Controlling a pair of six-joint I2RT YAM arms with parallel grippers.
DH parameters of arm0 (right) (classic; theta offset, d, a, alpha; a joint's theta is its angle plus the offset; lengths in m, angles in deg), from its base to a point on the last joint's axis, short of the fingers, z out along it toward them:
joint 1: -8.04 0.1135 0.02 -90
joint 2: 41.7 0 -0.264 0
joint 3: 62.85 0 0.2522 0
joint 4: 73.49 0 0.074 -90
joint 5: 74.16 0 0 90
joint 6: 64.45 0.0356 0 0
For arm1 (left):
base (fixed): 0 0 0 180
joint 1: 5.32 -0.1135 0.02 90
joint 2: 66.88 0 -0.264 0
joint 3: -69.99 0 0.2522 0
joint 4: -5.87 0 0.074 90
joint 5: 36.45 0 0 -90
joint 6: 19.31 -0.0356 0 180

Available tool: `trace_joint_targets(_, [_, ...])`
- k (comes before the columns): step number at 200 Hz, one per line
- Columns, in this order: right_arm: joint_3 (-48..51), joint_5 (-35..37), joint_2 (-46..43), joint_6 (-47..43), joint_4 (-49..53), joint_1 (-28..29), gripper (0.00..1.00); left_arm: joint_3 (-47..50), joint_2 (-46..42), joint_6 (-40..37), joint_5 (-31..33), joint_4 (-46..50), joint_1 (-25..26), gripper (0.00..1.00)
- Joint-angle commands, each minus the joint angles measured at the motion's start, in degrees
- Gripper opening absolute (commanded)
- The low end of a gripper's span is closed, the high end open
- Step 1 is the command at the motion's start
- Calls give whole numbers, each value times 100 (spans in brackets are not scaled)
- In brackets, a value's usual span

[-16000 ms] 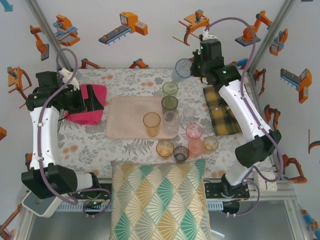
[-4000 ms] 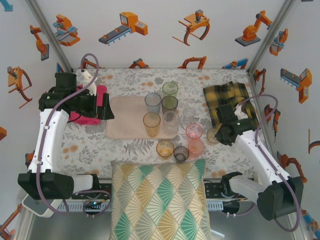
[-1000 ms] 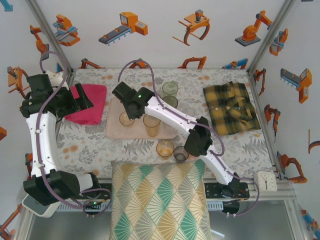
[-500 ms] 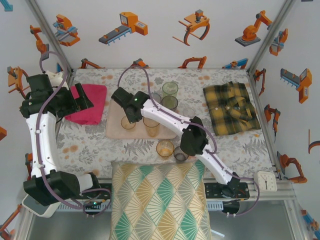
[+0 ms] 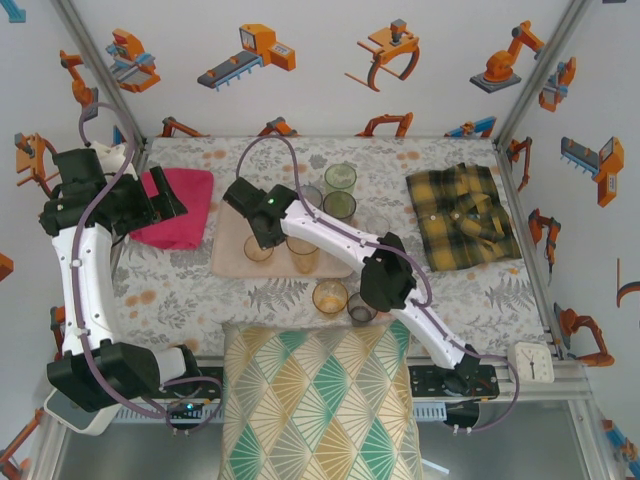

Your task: Place the glasses into the tray

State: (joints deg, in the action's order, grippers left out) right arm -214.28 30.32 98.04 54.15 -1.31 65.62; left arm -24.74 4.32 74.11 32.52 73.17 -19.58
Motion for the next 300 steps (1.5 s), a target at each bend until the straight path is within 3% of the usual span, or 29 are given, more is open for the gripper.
trace_joint_targets(1, [-36, 26, -62, -39, -34, 27, 1, 39, -142, 74, -129, -48, -33, 97])
trace_joint_targets(300, [-566, 70, 367, -25, 660, 155, 5, 107, -202, 80, -201, -63, -42, 97])
